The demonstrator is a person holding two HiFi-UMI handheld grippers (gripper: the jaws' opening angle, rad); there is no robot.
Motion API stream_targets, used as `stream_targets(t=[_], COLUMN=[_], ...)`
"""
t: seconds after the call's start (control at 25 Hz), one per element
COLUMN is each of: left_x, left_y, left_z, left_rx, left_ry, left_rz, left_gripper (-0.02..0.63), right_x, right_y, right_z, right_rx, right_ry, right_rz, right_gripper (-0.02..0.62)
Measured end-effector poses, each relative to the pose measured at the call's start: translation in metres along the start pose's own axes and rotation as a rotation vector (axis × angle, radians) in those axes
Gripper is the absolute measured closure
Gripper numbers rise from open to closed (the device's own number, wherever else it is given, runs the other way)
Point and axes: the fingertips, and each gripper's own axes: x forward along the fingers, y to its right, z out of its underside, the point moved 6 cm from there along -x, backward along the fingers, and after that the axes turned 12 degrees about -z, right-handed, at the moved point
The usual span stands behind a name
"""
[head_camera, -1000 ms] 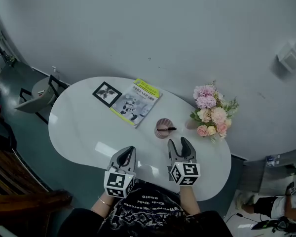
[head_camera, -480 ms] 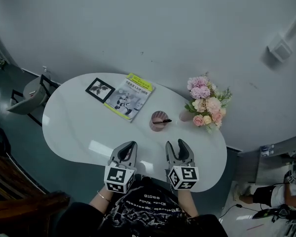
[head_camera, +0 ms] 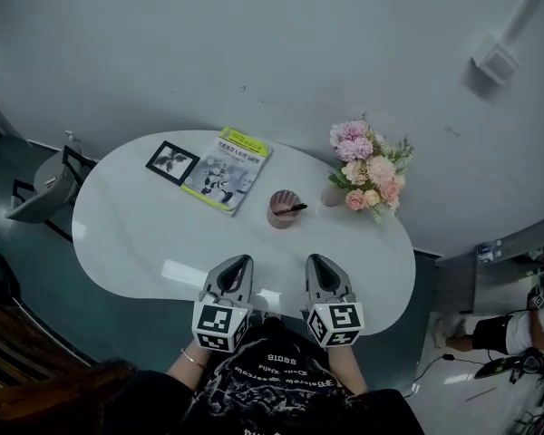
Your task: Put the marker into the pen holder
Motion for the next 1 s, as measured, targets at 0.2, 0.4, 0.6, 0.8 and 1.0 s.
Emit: stream_targets(t=[0.2, 0.4, 0.6, 0.8, 1.0], left_x=[-0.004, -0.008, -0.013, -0.017, -0.019], left_y=[0.001, -0.001, -0.001, -0.001, -0.001], left_z=[0.002, 0.004, 0.006, 0.005, 0.009], left_rx=[-0.001, -0.001, 0.005, 0.010, 0.010], left_ry=[0.001, 0.009, 0.014, 0.010, 0.008], left_rz=[0.008, 0.011, 0.014, 0.017, 0.016], left_gripper=[0.580, 0.580, 0.580, 0.580, 0.580], right_x=[-0.004, -0.006, -0.010, -0.011, -0.011], right_y=[-0.006, -0.012, -0.016, -0.018, -0.020], right_z=[0.002, 0.005, 0.007, 0.008, 0.011], right_rx=[-0.024, -0.039, -0.049, -0.053, -0.064], right_ry=[-0.006, -0.009, -0.017, -0.022, -0.030], right_rz=[0.020, 0.024, 0.042, 0.049, 0.043], right_gripper=[0.566, 0.568, 0.568, 0.568, 0.568])
